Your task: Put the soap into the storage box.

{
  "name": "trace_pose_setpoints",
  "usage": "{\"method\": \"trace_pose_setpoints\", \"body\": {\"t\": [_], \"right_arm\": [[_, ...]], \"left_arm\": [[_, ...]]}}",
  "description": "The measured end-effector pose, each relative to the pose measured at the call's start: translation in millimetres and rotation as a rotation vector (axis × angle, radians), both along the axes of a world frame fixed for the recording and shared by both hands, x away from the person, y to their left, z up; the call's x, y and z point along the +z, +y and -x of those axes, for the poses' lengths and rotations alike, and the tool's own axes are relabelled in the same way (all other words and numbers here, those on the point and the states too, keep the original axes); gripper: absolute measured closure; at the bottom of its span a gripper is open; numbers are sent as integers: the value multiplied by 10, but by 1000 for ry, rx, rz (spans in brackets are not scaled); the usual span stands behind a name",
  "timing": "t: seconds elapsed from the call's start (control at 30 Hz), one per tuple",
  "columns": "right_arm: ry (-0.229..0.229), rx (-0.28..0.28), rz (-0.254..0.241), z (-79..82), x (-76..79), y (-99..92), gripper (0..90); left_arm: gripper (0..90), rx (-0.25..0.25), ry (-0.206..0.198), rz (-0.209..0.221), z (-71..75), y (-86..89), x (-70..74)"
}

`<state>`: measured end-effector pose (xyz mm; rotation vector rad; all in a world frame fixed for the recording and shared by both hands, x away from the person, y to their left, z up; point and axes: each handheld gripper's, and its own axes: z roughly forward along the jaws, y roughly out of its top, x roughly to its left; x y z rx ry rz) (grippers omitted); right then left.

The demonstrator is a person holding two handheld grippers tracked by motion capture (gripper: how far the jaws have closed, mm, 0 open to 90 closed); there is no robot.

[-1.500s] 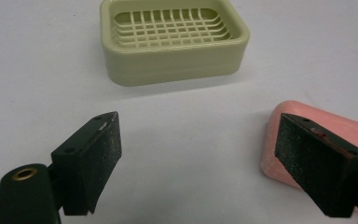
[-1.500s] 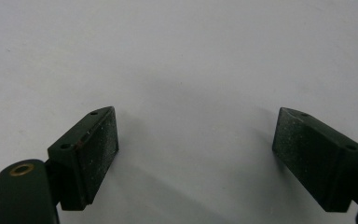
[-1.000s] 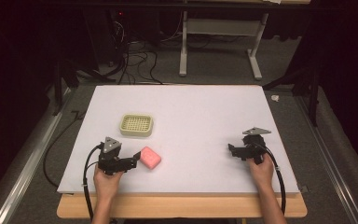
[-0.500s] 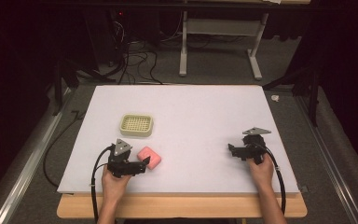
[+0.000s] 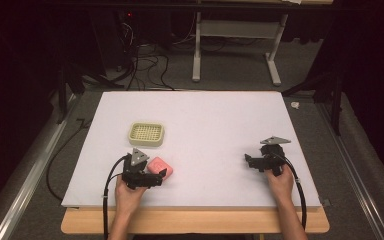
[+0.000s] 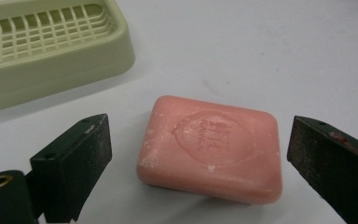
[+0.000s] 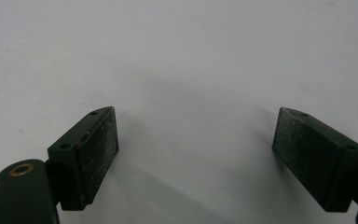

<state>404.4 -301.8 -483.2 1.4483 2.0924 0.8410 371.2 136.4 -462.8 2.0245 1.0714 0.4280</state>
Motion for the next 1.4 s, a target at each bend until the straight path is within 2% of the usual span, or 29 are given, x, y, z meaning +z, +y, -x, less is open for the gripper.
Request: {"method": "trace_pose_setpoints", "body": {"t": [0.17, 0.57, 1.0, 1.17, 1.4], "right_arm": [[0, 1, 0, 0, 0, 0, 148], [0, 0, 0, 0, 0, 0, 149], [0, 0, 1, 0, 0, 0, 149], [1, -1, -1, 0, 1, 1, 149], [0, 1, 0, 0, 0, 0, 149]], "left_arm": [[53, -17, 19, -23, -26, -56, -48], [51, -23, 36, -55, -66, -140, -134], [86, -14, 27, -94, -67, -199, -193], [91, -14, 24, -126, -62, -221, -205], [104, -13, 24, -132, -57, -227, -209]]}}
